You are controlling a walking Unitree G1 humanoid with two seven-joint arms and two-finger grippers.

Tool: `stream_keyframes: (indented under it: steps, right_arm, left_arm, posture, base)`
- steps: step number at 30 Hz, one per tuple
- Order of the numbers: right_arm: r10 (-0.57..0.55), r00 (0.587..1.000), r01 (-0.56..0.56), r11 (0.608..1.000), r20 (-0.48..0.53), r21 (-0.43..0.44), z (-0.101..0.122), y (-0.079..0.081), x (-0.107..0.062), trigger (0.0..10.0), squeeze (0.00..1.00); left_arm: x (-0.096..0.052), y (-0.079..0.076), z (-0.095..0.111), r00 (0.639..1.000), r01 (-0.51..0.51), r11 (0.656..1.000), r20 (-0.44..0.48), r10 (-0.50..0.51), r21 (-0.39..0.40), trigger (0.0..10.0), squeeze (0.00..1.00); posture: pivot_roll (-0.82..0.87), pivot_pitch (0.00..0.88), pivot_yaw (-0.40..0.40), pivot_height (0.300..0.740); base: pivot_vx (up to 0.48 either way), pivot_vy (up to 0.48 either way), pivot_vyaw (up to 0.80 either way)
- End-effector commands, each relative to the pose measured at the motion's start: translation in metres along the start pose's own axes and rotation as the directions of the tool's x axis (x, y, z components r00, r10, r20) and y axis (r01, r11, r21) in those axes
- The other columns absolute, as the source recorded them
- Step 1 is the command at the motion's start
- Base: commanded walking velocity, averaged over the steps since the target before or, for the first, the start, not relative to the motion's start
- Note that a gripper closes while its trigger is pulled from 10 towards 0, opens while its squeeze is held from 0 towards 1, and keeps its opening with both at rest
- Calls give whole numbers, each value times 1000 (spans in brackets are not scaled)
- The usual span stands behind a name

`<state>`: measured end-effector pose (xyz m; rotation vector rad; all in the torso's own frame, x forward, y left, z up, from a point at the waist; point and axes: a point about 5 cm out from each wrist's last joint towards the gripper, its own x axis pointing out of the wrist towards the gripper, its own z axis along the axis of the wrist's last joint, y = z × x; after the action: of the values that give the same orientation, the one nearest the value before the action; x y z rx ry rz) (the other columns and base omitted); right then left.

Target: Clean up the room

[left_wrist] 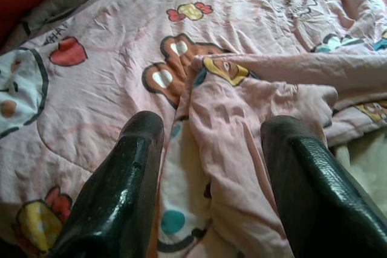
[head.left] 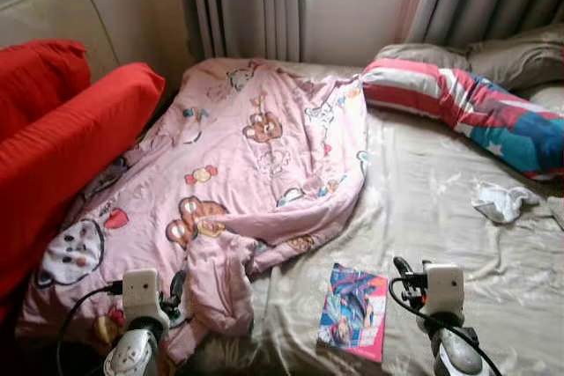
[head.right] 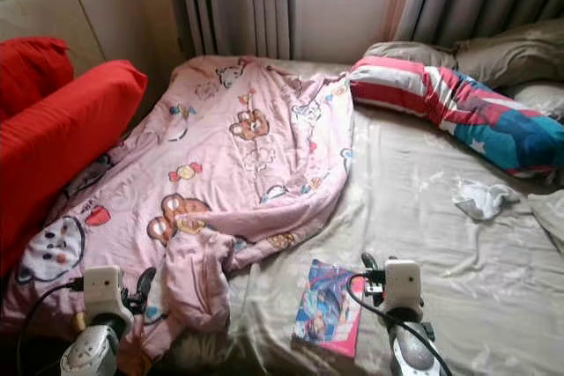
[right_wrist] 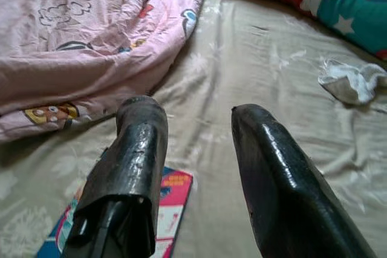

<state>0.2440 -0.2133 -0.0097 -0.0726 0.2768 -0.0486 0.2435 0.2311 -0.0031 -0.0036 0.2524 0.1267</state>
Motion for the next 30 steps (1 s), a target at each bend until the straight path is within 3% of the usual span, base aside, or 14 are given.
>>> stream_keyframes:
  steps: [1, 11, 24, 30]
  right_arm:
    - [-11, 1000, 11, 1000, -27, 10, -6, -3, -4, 10000, 0]
    - [-63, 992, 69, 996, -108, 58, -21, -7, -11, 10000, 0]
    - [-56, 992, 64, 996, -109, 65, -20, -5, -8, 10000, 0]
    - [-48, 993, 54, 997, -105, 57, -19, -5, -8, 10000, 0]
  left_arm:
    - [-1, -1, -3, 1000, -3, 1000, -16, 2, -14, 10000, 0]
    - [-4, 4, -4, 1000, -20, 1000, -21, 20, -16, 10000, 0]
    - [-5, 3, -6, 999, -15, 1000, -30, 14, -21, 10000, 0]
    - [-11, 4, -19, 995, -13, 1000, -98, 11, -24, 10000, 0]
  posture:
    - [-92, 24, 4, 657]
    - [-81, 44, -3, 657]
    - [-78, 50, -4, 657]
    - [-76, 48, -8, 657]
  base:
    - [0, 0, 0]
    - [0, 0, 0]
    - [0, 0, 0]
    - [0, 0, 0]
